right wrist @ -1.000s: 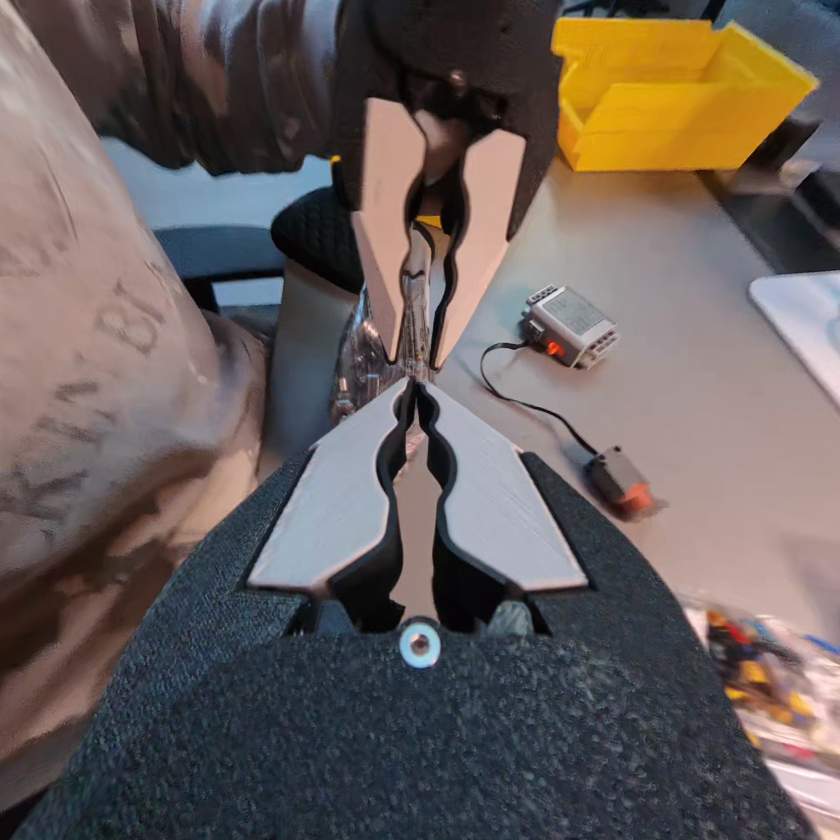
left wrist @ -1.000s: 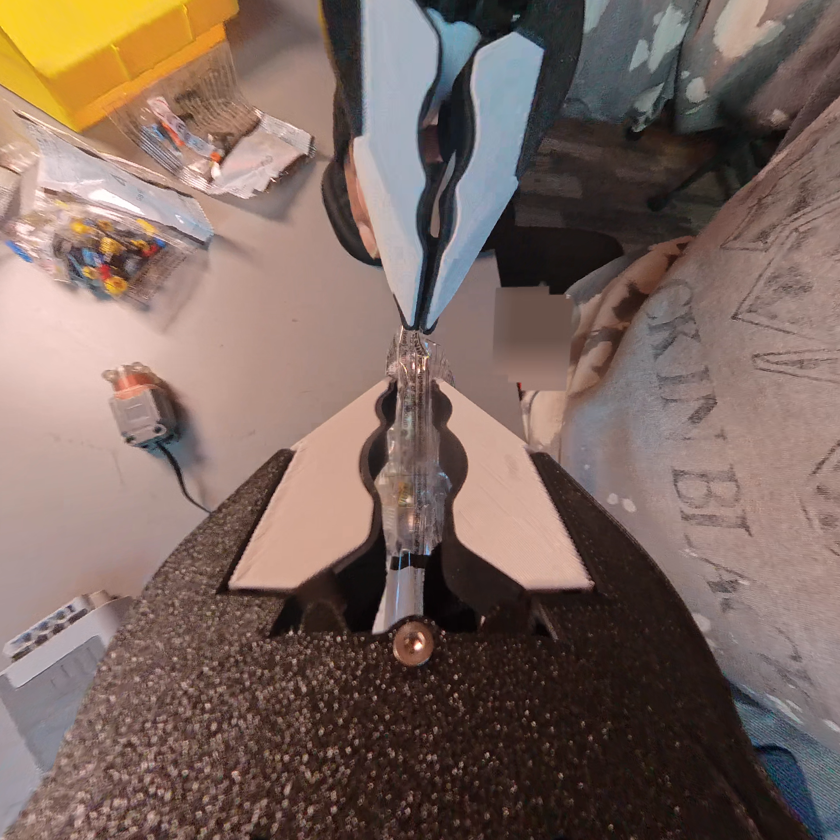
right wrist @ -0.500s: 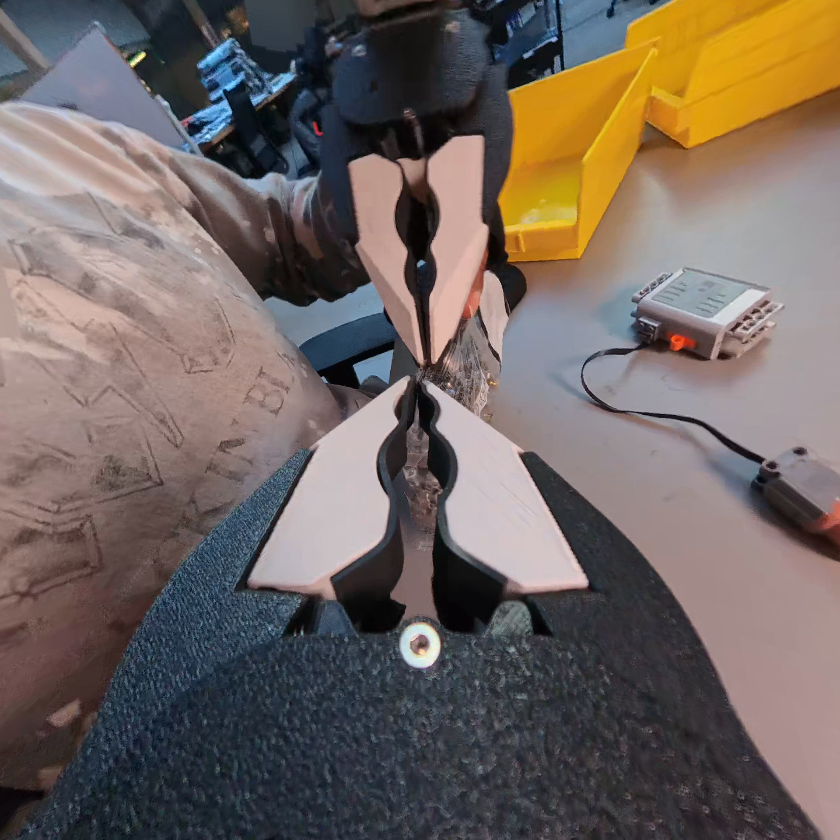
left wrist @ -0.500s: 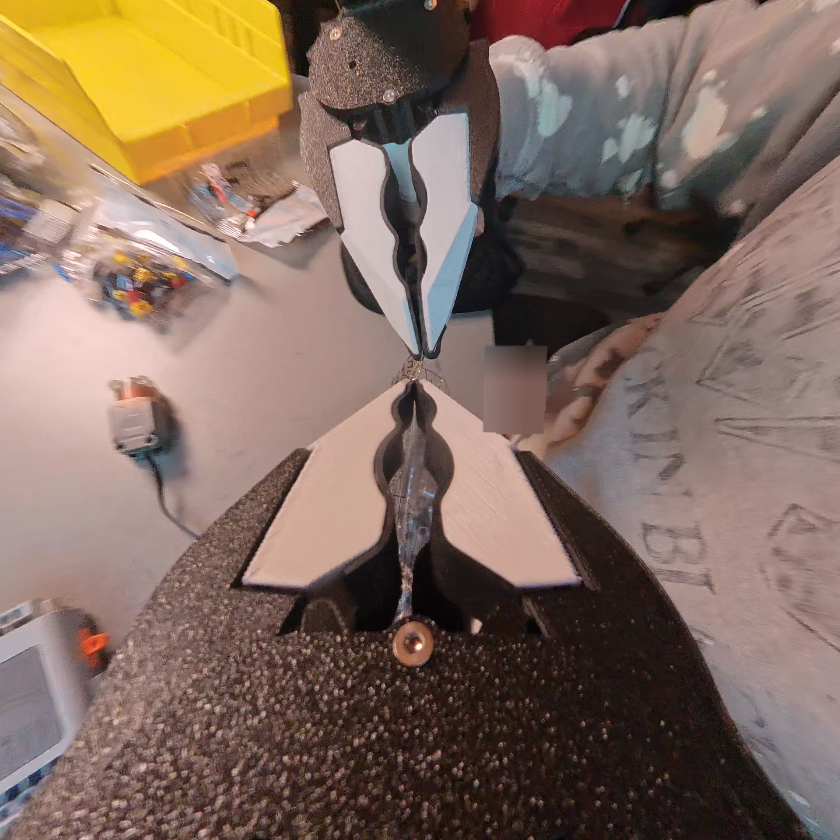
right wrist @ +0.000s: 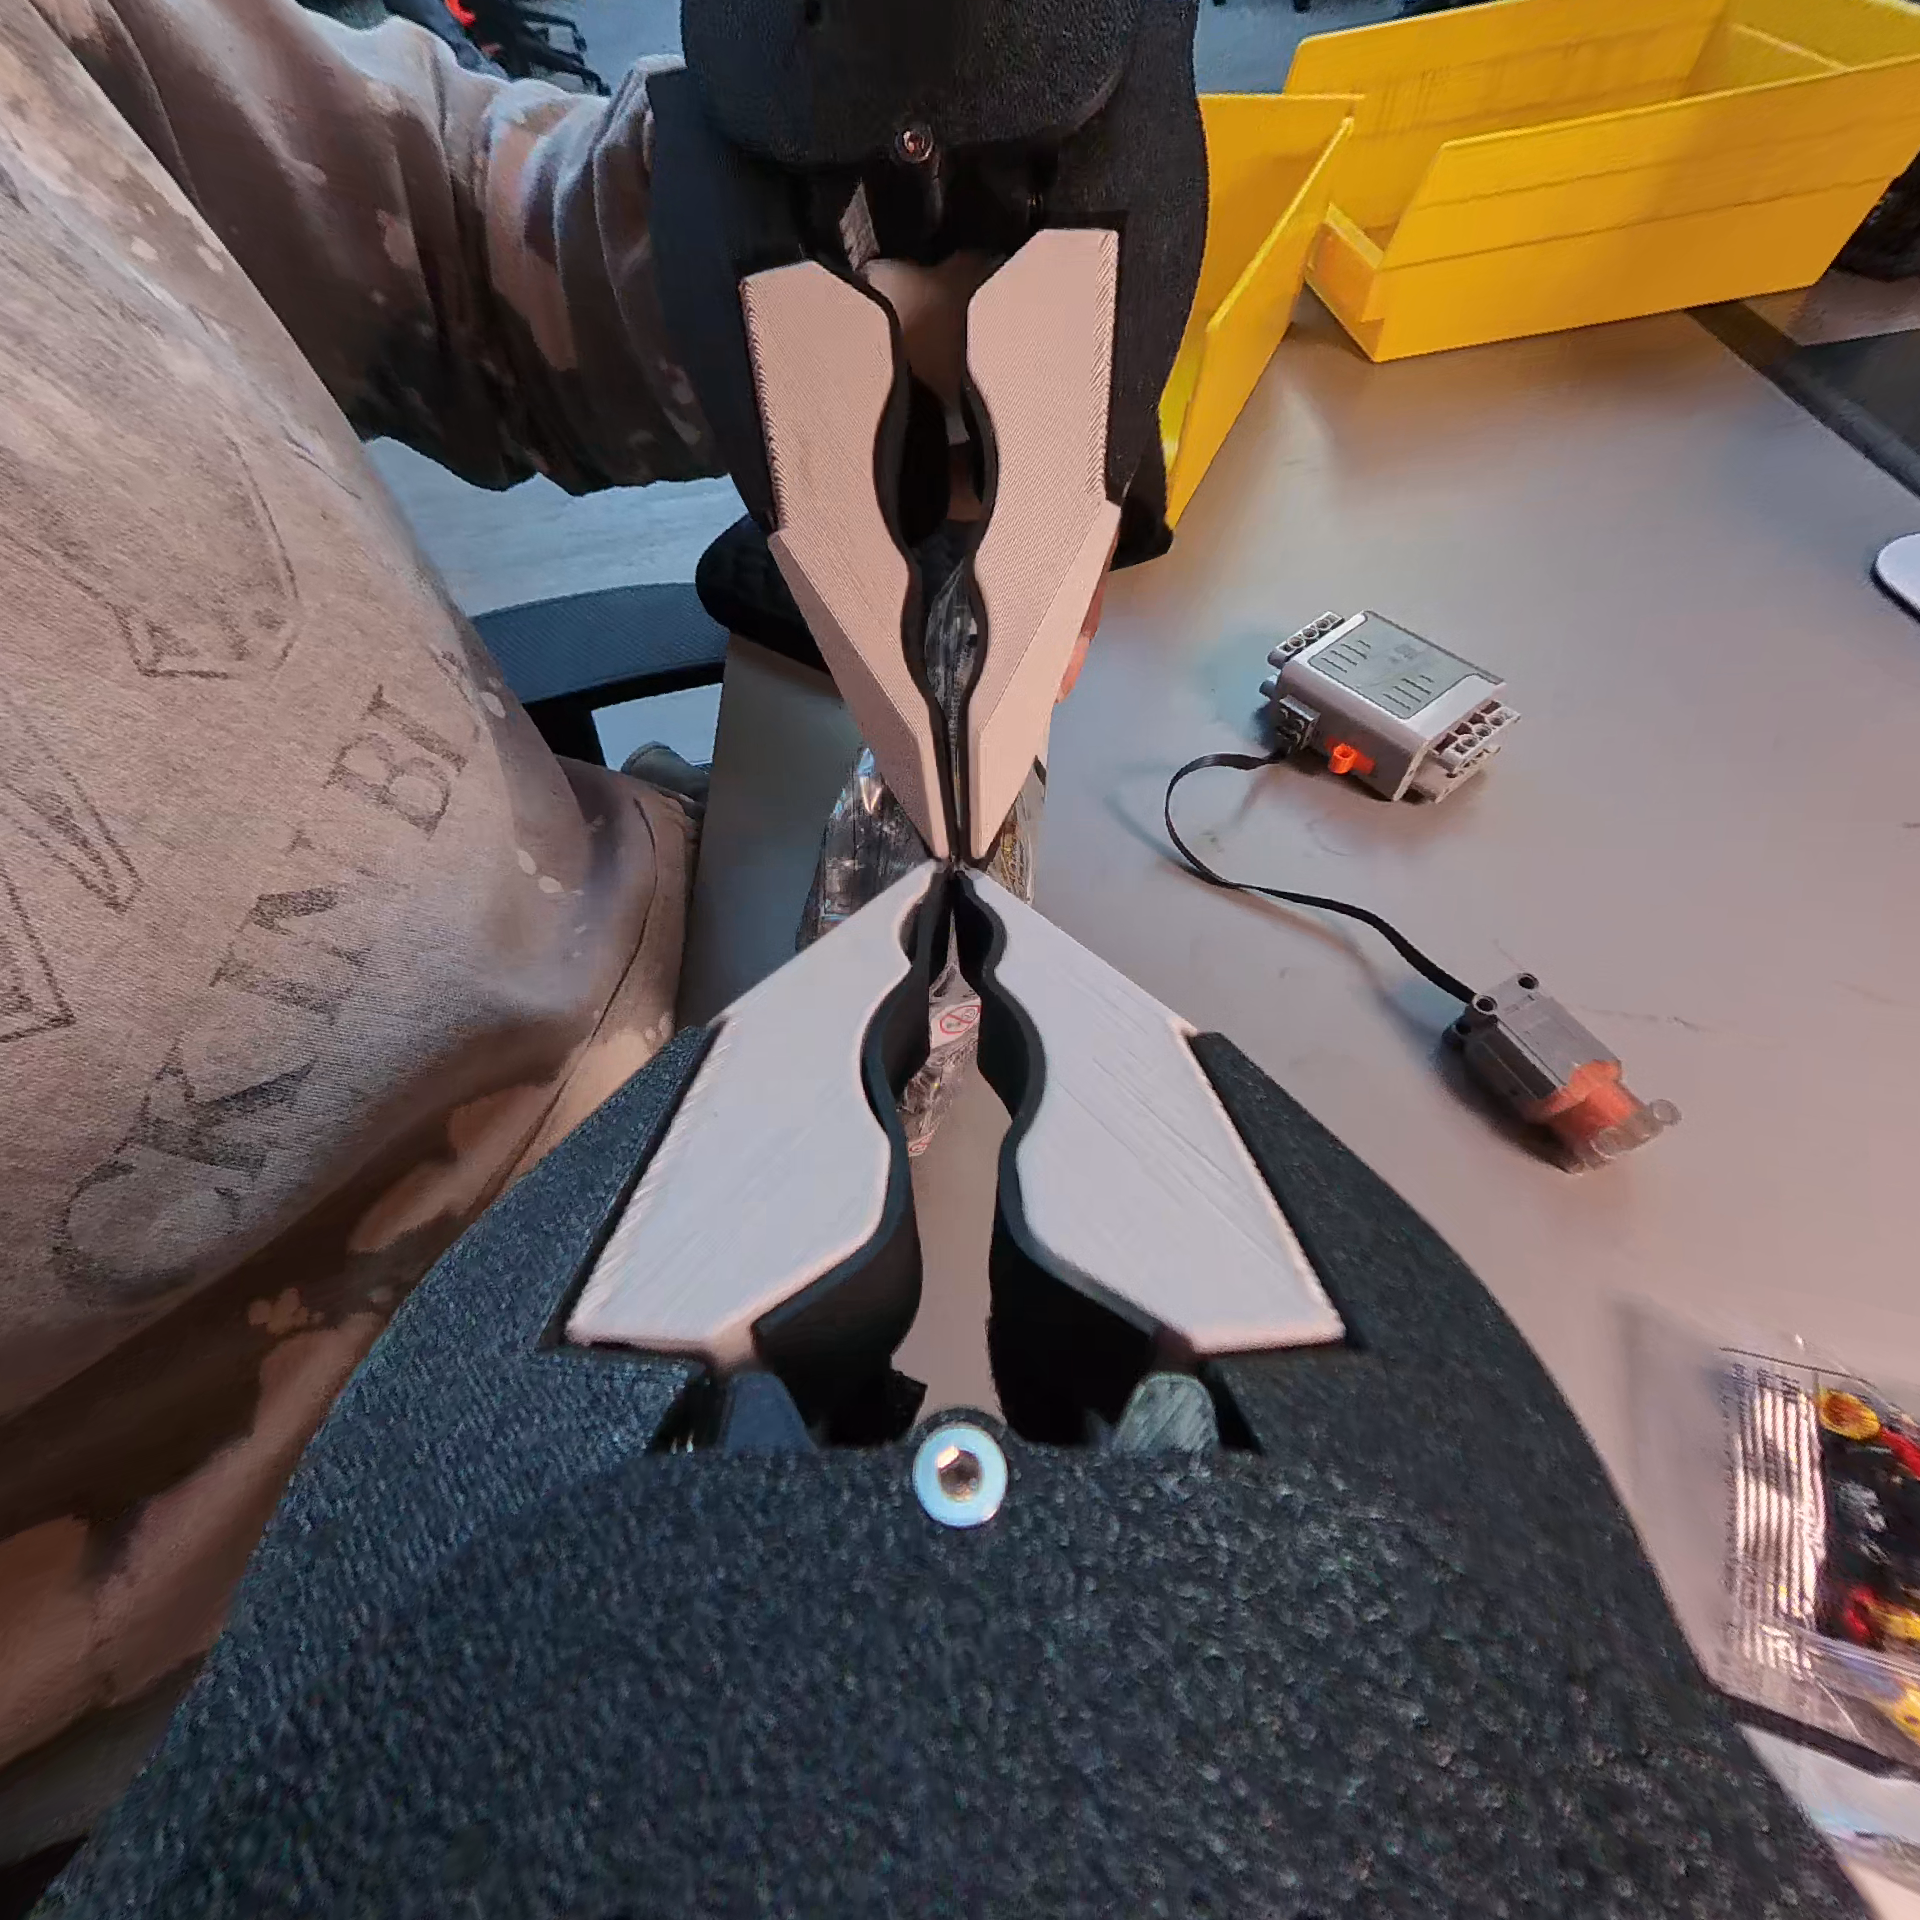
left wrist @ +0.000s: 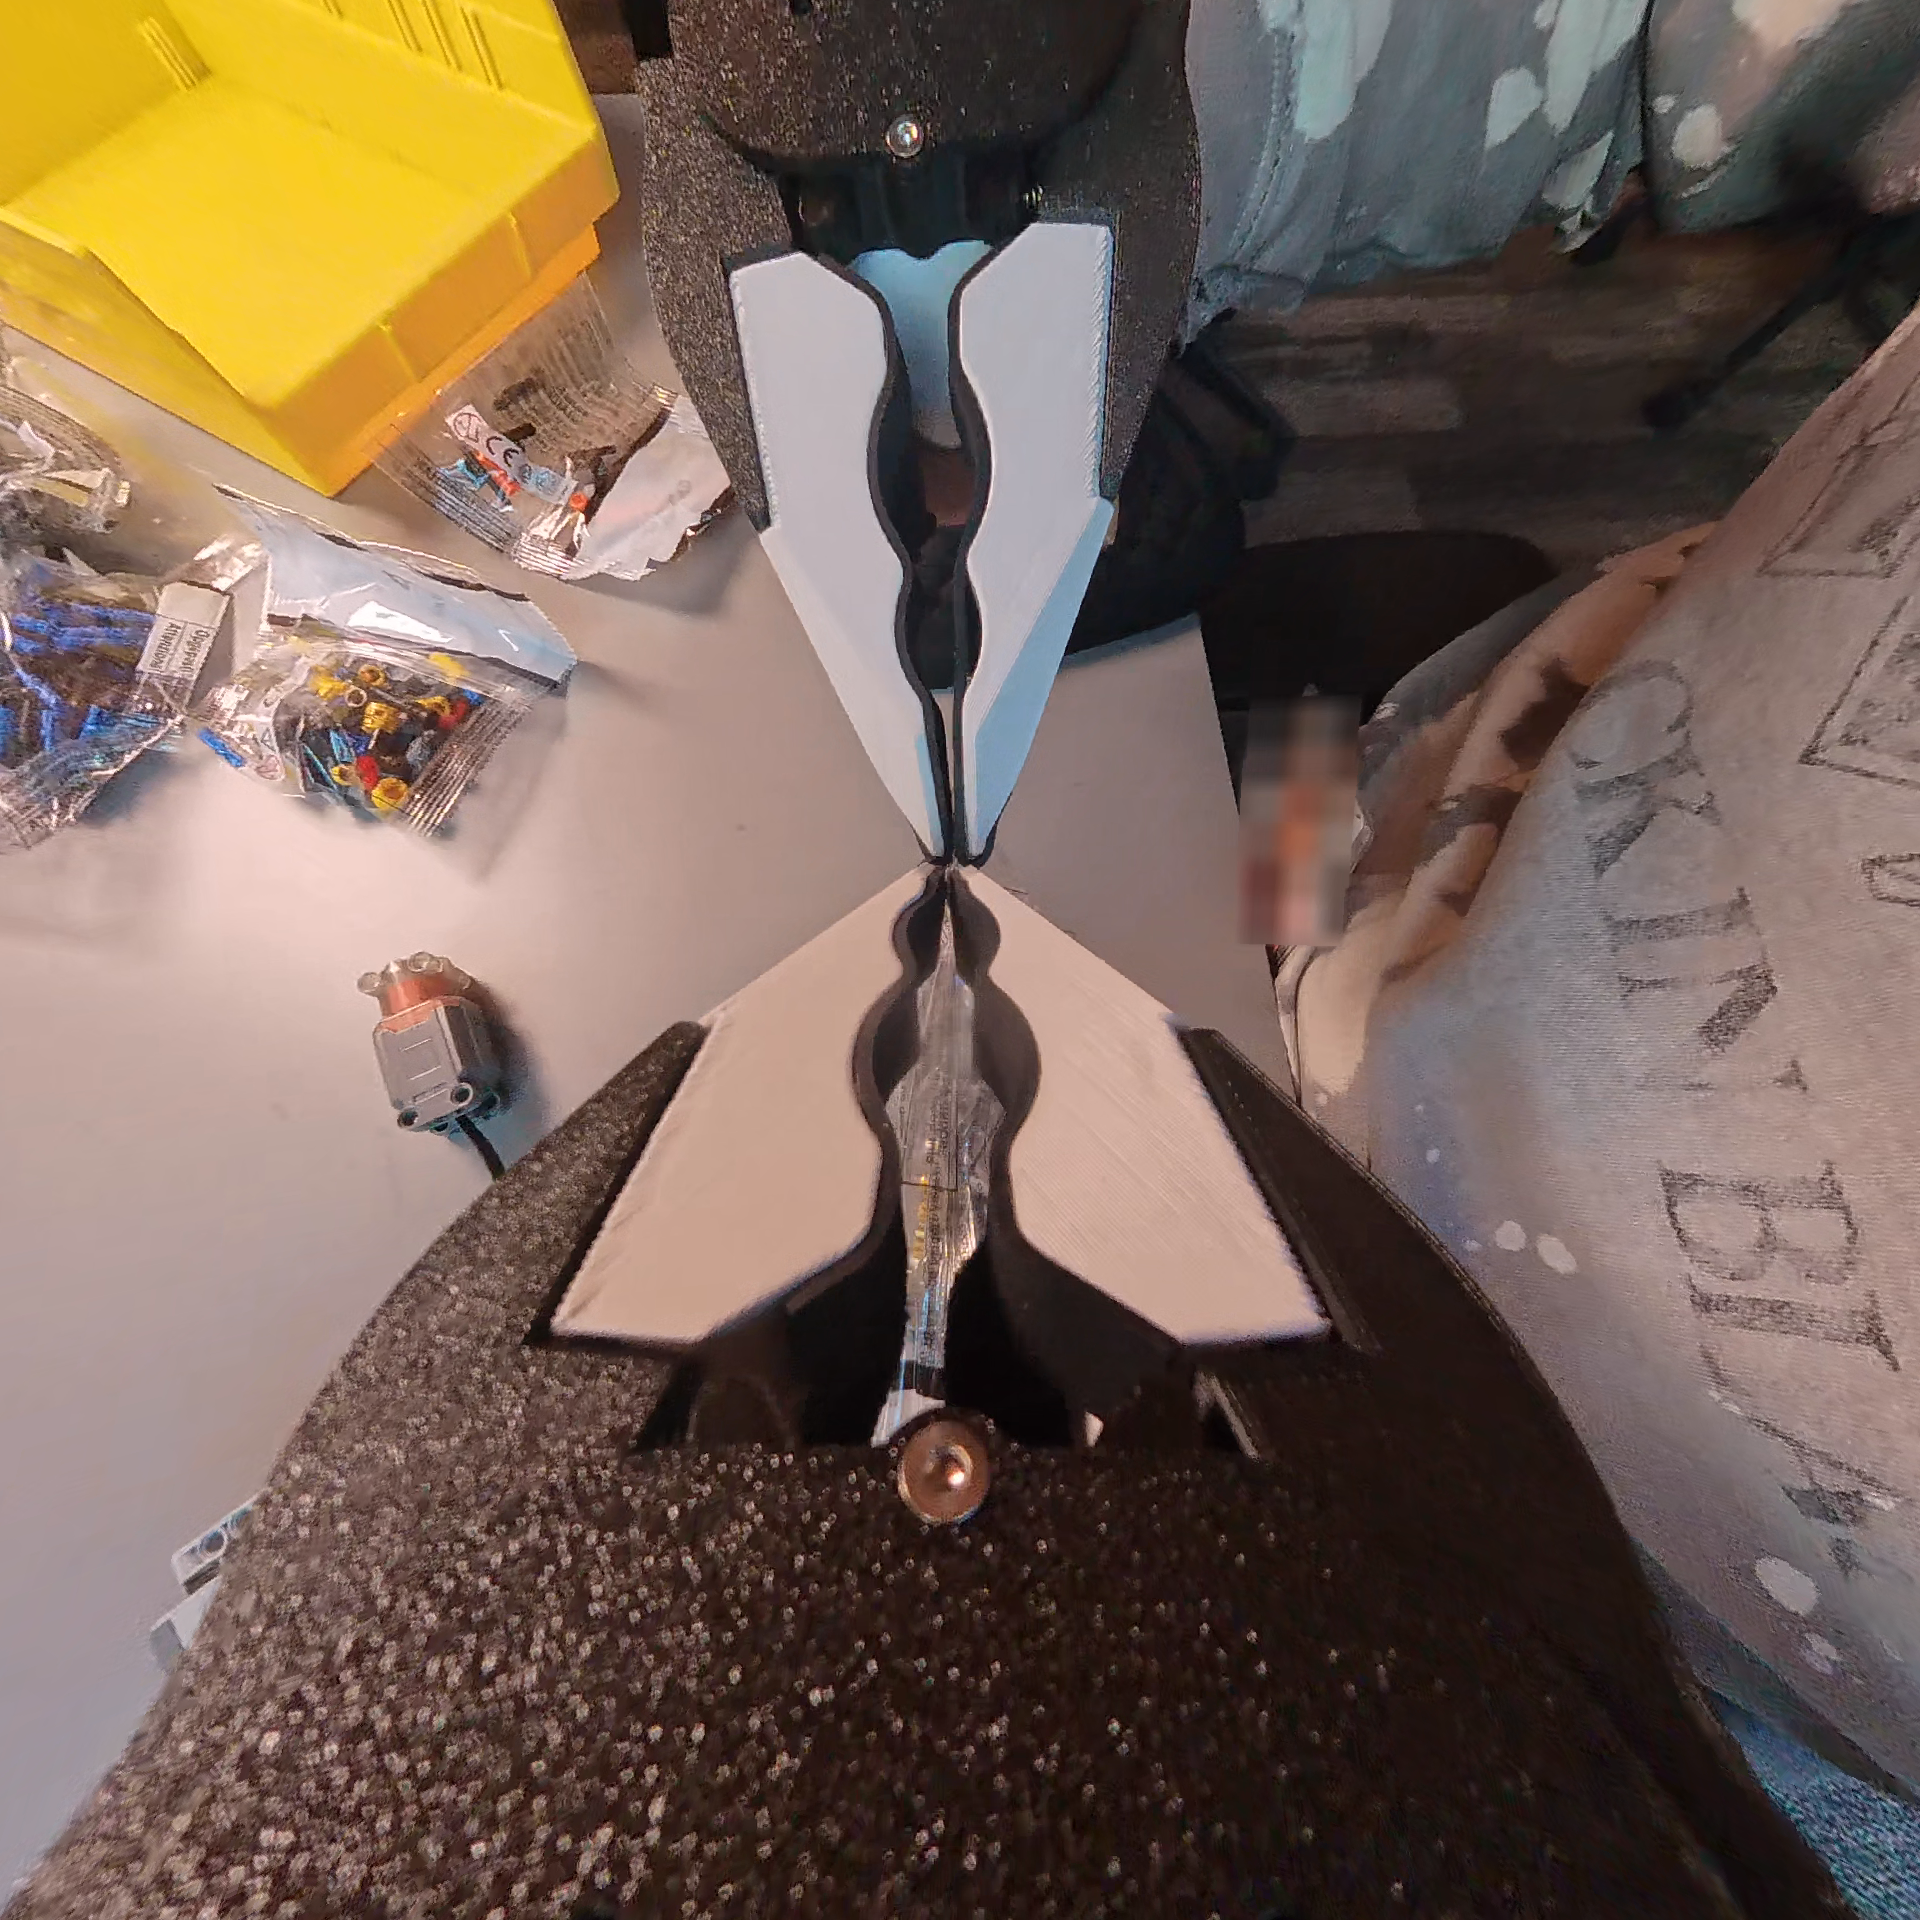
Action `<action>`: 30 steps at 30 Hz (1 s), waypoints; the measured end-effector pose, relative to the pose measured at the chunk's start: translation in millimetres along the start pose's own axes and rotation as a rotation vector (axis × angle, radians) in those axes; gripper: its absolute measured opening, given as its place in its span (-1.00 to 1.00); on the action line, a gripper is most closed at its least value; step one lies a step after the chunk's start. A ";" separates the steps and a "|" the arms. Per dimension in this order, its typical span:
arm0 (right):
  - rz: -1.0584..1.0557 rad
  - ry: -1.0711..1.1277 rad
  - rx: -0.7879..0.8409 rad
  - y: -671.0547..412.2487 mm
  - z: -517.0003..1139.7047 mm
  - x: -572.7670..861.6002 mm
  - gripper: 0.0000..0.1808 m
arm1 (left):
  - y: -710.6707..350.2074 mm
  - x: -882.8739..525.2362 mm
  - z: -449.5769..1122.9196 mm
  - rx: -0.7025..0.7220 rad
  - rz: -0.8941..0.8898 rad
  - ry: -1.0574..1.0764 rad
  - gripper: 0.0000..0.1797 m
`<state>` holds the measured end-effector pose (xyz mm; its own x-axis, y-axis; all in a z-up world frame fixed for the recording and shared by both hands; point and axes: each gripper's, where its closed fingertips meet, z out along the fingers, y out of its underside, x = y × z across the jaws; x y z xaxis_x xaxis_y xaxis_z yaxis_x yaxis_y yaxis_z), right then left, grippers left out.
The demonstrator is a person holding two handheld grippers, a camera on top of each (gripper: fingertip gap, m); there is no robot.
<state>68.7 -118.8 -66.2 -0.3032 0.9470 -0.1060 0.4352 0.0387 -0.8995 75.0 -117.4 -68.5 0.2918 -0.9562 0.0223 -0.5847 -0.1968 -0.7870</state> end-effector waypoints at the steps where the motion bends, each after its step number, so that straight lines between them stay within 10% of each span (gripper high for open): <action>1: 0.003 -0.004 0.000 0.6 -1.1 -0.6 -1.00 | -0.7 0.6 0.9 0.003 -0.009 0.013 -1.00; 16: -0.238 0.123 -0.204 20.7 -2.7 5.4 -1.00 | 7.1 -3.6 19.7 0.002 -0.118 0.123 -1.00; 30: -1.032 0.401 -0.317 26.5 10.0 17.6 -1.00 | 20.5 -14.7 18.4 0.069 -0.429 0.345 -1.00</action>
<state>66.4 -104.3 -96.2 -0.3723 0.4490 0.8123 0.3471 0.8791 -0.3268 72.7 -103.4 -96.3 0.2215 -0.8114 0.5409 -0.4139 -0.5805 -0.7013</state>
